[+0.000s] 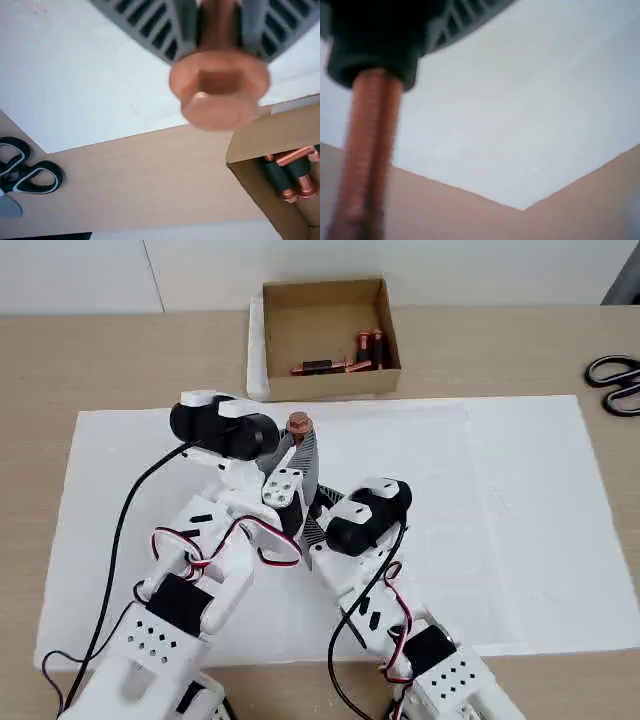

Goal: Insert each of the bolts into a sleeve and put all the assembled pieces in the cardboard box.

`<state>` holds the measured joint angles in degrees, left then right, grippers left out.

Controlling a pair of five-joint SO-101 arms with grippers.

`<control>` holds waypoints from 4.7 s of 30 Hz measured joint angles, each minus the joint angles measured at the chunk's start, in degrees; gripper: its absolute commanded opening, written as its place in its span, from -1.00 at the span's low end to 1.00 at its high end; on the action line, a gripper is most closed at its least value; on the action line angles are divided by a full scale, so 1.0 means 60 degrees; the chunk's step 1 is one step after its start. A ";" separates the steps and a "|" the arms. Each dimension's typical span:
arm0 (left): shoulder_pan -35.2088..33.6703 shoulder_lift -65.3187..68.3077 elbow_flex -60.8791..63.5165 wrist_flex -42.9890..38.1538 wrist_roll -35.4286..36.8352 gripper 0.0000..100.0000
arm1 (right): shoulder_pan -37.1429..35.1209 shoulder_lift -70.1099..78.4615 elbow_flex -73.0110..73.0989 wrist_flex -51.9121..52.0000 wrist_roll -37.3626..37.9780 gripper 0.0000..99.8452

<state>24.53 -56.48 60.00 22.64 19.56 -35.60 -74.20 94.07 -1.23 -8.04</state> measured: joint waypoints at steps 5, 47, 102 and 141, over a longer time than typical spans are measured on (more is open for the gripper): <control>0.0015 -0.0044 0.0000 0.0469 0.0381 -0.99 | 0.0000 0.0000 0.0015 0.0000 0.0015 -0.99; 0.0029 -0.0117 0.0527 0.2579 0.0322 -0.79 | 0.0000 0.0015 0.0117 0.0029 0.0000 -0.99; -0.6256 -0.0147 -0.0762 0.6989 -0.4425 -0.78 | 0.2432 0.5934 -0.8220 0.4396 0.0015 -0.99; -0.6344 -0.0147 0.0234 0.6901 -0.4425 -0.79 | 0.3150 2.2476 -2.3692 0.2637 0.0015 -0.70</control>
<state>-13.54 -57.36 61.41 64.04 -6.99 -16.70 60.66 -48.09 14.59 -7.96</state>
